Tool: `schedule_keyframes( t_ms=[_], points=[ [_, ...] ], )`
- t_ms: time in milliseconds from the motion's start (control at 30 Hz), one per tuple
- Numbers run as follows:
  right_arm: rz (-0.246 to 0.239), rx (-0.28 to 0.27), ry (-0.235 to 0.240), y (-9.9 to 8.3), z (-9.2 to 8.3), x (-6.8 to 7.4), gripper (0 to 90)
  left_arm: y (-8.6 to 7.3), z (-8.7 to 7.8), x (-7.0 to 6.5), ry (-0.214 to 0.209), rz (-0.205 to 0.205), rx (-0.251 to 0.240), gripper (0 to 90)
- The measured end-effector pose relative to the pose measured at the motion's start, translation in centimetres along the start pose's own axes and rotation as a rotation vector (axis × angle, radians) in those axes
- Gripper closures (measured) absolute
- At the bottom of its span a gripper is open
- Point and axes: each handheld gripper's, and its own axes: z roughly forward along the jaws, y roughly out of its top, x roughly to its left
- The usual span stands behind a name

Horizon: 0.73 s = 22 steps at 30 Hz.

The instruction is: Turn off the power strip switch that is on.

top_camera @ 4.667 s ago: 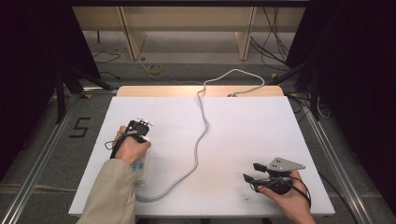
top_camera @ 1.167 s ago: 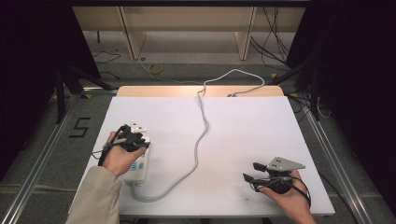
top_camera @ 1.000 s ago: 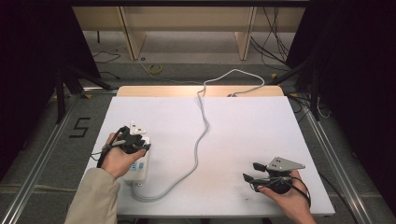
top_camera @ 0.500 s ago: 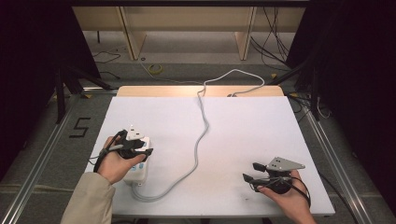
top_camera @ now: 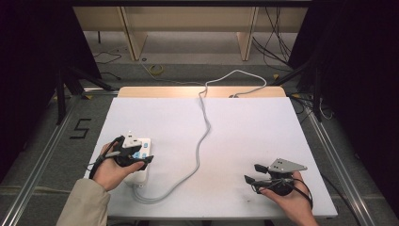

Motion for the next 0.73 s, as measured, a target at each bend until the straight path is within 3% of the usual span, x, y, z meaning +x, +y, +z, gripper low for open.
schedule_keyframes(
  t_ms=[433, 733],
  points=[
    [-0.001, 0.000, 0.000, 0.0, 0.0, 0.0, 38.7, -1.6, -0.6, 0.3, 0.018, -0.011, 0.006, 34.9],
    [-0.001, 0.000, 0.001, 0.0, 0.0, 0.0, 38.7, -1.5, -0.6, 0.3, 0.030, -0.013, 0.008, 34.1]
  ],
)
